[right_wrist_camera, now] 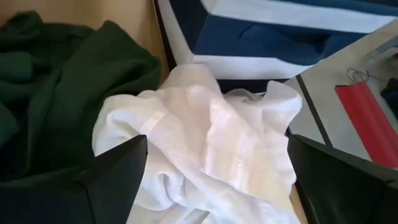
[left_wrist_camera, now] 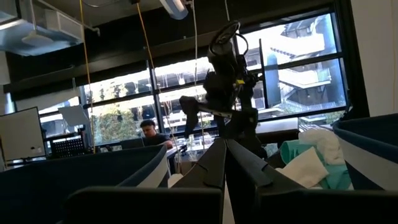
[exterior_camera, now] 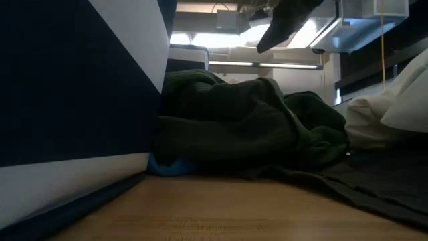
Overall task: Sort clothes
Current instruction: Put the white polo shirt into the top blue laundry bin
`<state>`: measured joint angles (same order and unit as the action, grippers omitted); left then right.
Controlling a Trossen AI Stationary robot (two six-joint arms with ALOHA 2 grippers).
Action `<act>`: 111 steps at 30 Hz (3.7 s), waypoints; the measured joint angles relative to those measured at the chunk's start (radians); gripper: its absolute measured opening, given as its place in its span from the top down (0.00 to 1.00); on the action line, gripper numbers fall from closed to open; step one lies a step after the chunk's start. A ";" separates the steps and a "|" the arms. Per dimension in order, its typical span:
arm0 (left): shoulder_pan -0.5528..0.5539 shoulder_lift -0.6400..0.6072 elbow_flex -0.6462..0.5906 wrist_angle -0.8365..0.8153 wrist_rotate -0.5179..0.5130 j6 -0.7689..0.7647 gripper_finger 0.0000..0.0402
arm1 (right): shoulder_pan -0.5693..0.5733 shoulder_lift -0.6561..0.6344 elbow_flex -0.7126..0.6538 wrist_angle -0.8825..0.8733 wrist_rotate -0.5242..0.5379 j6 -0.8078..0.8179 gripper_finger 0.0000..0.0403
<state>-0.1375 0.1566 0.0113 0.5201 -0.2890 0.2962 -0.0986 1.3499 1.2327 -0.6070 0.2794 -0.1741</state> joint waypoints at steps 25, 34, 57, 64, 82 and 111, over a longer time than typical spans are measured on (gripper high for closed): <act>0.000 0.000 0.000 0.000 -0.001 0.021 1.00 | -0.048 0.266 0.000 0.005 0.009 -0.015 0.04; 0.000 0.000 0.000 0.000 -0.002 0.026 1.00 | -0.101 0.392 0.000 0.112 0.043 -0.040 0.04; 0.000 0.000 0.000 -0.001 -0.002 0.028 1.00 | -0.103 0.584 0.001 0.140 0.100 0.035 0.89; 0.000 0.000 0.000 0.000 -0.002 0.026 1.00 | -0.103 0.535 -0.002 0.103 0.173 0.039 0.87; 0.000 0.000 0.001 -0.013 -0.003 0.026 1.00 | -0.104 0.145 -0.002 0.053 0.298 0.038 0.90; 0.000 0.000 0.001 -0.017 -0.003 -0.009 1.00 | -0.105 -0.019 0.299 0.267 0.402 -0.129 0.90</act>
<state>-0.1371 0.1570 0.0120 0.5034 -0.2920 0.2874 -0.2035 1.3310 1.5318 -0.3397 0.6810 -0.3035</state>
